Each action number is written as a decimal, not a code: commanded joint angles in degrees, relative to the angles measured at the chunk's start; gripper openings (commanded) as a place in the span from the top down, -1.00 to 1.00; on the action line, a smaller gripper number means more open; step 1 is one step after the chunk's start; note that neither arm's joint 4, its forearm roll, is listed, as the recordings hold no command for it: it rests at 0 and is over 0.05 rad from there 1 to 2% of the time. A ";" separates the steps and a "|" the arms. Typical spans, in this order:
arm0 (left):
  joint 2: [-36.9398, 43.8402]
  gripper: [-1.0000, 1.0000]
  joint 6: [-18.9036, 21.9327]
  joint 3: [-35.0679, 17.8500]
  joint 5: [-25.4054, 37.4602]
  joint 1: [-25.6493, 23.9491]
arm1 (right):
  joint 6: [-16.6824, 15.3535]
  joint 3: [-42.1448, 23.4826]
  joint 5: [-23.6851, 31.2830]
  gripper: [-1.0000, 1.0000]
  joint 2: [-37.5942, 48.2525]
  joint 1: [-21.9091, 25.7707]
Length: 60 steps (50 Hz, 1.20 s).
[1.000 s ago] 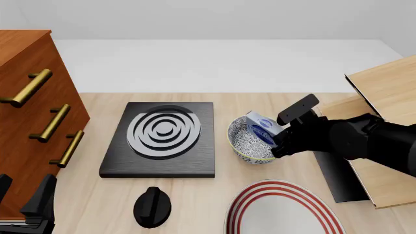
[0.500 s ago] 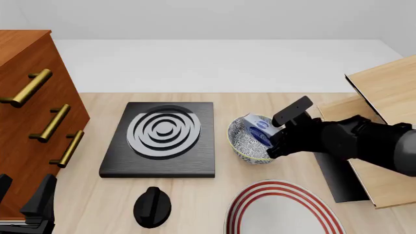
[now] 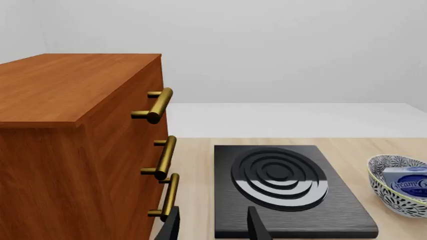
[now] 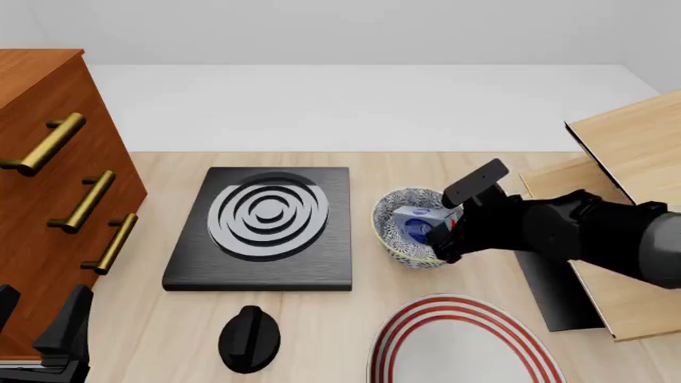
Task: Pick up the cream cheese and put it in the bowl.
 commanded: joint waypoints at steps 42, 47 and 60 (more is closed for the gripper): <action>0.00 -1.00 -0.01 0.00 0.00 -0.01 | 2.02 -4.21 12.07 -1.00 -17.77 3.02; 0.00 -1.00 0.00 0.00 0.00 -0.01 | 3.93 -3.14 12.55 -1.00 -22.46 5.10; 0.00 -1.00 0.00 0.00 0.00 -0.01 | 5.96 -0.55 14.35 -1.00 -31.24 7.75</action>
